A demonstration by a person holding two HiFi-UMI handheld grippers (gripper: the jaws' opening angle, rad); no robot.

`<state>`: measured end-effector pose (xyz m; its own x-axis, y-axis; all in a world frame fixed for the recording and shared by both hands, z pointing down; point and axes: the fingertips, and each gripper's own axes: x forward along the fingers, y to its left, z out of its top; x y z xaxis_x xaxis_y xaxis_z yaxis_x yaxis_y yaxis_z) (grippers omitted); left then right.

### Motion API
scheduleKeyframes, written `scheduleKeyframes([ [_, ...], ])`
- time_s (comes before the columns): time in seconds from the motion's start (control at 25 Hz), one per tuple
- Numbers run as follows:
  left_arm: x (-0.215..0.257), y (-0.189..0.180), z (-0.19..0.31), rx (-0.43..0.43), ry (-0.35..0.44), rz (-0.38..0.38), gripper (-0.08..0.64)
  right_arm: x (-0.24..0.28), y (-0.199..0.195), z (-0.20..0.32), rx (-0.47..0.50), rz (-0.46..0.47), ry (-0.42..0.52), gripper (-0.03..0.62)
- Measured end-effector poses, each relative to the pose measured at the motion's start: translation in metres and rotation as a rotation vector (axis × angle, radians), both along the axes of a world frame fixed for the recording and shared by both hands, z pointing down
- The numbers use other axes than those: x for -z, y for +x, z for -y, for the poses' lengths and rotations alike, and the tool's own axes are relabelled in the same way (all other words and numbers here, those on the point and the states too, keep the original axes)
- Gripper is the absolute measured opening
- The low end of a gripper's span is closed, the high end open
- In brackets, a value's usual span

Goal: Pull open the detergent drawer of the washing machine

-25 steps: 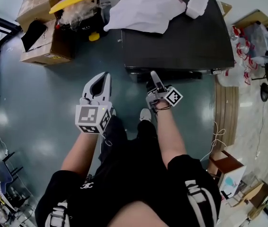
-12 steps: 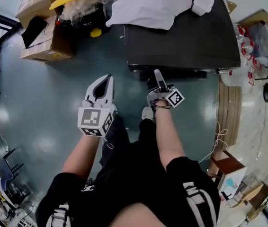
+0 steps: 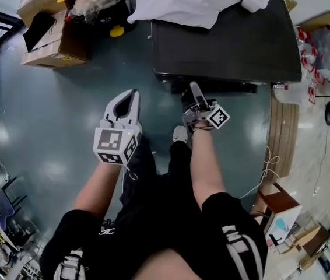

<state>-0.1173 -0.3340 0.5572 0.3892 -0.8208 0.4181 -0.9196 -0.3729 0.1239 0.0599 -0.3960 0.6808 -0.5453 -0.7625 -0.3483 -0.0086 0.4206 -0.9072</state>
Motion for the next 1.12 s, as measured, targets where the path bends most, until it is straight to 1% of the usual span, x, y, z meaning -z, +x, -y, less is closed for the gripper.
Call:
scheduleKeyframes([
  [0.32,0.003,0.012,-0.002,-0.041,0.008,0.005,-0.003,0.000,-0.003,-0.007,0.013,-0.015,-0.008,0.233],
  [0.48,0.001,0.011,-0.006,-0.036,0.004,0.005,-0.003,-0.004,-0.004,-0.010,0.027,-0.024,-0.016,0.233],
  [0.72,0.008,0.010,-0.012,-0.031,0.020,-0.001,-0.003,-0.003,-0.003,-0.011,0.025,-0.022,-0.020,0.232],
  [0.88,0.014,0.006,-0.016,-0.030,0.047,-0.012,-0.003,-0.002,-0.003,-0.014,0.021,-0.021,-0.021,0.232],
  [1.12,0.022,0.002,-0.020,-0.043,0.088,-0.037,-0.003,0.000,0.002,-0.049,-0.004,-0.028,-0.007,0.230],
])
